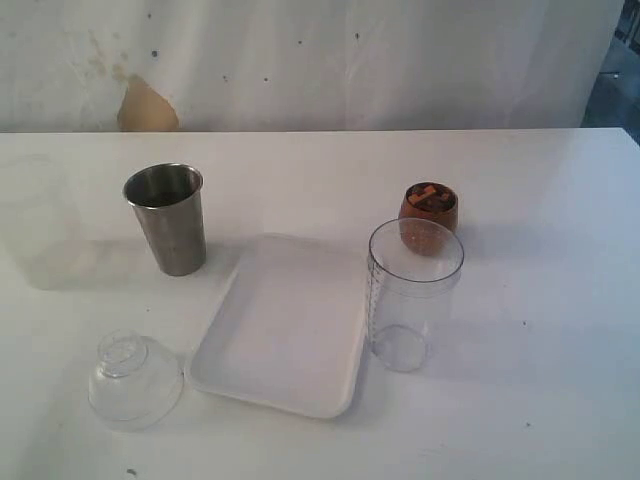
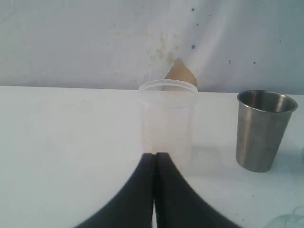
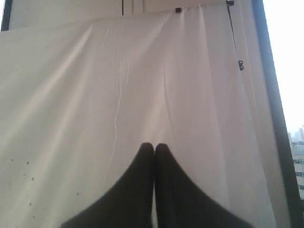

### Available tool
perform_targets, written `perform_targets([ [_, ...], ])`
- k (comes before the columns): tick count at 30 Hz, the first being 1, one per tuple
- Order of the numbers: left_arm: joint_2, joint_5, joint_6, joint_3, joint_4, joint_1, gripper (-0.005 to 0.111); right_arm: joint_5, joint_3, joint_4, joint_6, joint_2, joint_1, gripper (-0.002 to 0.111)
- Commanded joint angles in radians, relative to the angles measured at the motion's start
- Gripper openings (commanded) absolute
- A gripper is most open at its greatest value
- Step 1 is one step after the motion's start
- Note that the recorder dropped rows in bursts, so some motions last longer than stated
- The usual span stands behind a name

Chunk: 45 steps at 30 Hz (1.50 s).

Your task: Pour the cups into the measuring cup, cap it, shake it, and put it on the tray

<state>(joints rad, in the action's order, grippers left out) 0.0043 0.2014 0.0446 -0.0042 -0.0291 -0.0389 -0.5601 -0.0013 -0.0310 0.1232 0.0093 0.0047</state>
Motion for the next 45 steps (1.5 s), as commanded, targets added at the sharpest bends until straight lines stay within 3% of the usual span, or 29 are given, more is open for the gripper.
perform_targets([
  [1,-0.004,-0.013,0.003,0.004,0.010,0.001,0.000,-0.044,-0.028,-0.013,0.032,0.163,-0.005,0.026],
  [5,-0.004,-0.013,0.003,0.004,0.010,0.001,0.000,-0.087,-0.091,-0.046,0.034,0.367,-0.005,0.078],
  [7,-0.004,-0.013,0.003,0.004,0.010,0.001,0.000,-0.092,-0.136,-0.053,0.041,0.497,-0.005,0.092],
  [8,-0.004,-0.013,0.003,0.004,0.010,0.001,0.000,-0.094,-0.155,-0.053,0.041,0.550,-0.005,0.094],
  [16,-0.004,-0.013,0.003,0.004,0.010,0.001,0.000,-0.212,-0.314,-0.051,-0.040,1.034,-0.005,0.094],
  [23,-0.004,-0.013,0.003,0.004,0.010,0.001,0.000,-0.207,-0.407,-0.051,-0.146,1.371,-0.005,0.094],
  [35,-0.004,-0.013,0.003,0.004,0.010,0.001,0.000,-0.297,-0.491,-0.056,-0.280,1.766,-0.005,0.094],
  [45,-0.004,-0.013,0.003,0.004,0.010,0.001,0.000,-0.404,-0.587,-0.100,-0.293,1.953,-0.005,0.094],
])
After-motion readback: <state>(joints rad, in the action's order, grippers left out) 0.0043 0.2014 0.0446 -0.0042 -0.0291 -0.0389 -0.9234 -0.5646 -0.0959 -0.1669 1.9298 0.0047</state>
